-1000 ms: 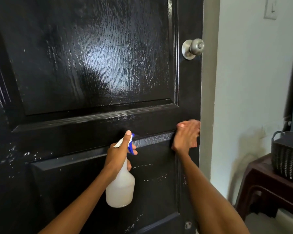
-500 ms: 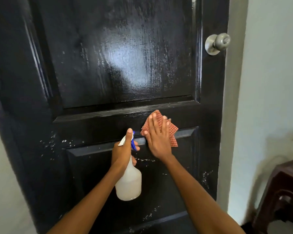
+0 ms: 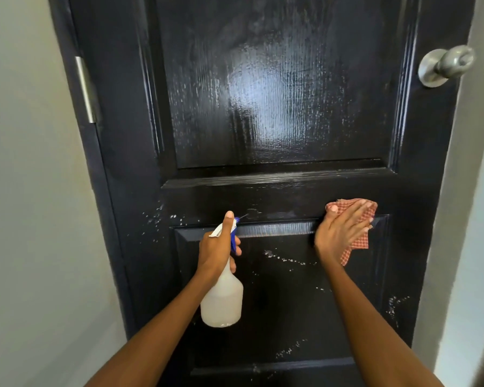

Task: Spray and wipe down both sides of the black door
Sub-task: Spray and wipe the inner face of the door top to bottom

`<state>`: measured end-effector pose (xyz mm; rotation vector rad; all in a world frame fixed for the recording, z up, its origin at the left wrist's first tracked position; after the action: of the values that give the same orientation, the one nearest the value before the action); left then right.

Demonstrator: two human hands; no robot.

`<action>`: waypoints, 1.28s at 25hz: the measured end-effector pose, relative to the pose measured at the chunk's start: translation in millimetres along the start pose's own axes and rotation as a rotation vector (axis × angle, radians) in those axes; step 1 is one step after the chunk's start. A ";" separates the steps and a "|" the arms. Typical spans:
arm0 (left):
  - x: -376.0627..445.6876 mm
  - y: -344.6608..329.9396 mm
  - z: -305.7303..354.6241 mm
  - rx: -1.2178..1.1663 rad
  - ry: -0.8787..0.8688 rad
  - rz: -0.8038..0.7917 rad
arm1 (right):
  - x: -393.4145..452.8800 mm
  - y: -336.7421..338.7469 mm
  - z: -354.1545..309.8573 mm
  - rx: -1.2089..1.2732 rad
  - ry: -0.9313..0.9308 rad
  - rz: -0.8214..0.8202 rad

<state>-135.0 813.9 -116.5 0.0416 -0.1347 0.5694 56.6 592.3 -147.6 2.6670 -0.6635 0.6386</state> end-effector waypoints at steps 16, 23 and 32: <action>2.2 7.0 1.2 0.107 -0.007 -0.055 | -83.8 -67.8 -41.9 -0.134 0.299 -0.094; -8.0 84.6 -16.1 0.071 -0.095 0.138 | -153.6 -137.6 -99.0 -0.419 1.155 -0.325; -5.9 80.8 -20.4 0.057 -0.064 0.137 | -45.4 -56.9 -50.5 -0.411 0.855 -0.073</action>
<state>-181.2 880.3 -137.4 0.1064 -0.1847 0.7089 32.1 676.9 -138.0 1.7825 -0.3795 1.3258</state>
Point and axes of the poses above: each hand's wrist, its own x-axis towards the middle knuckle, its own y-axis out of the back of the hand, z = x × y, the point moved 3 cm from there along x, towards the middle knuckle, and after that the axes turned 2 degrees about -z, right-handed, at the moved point
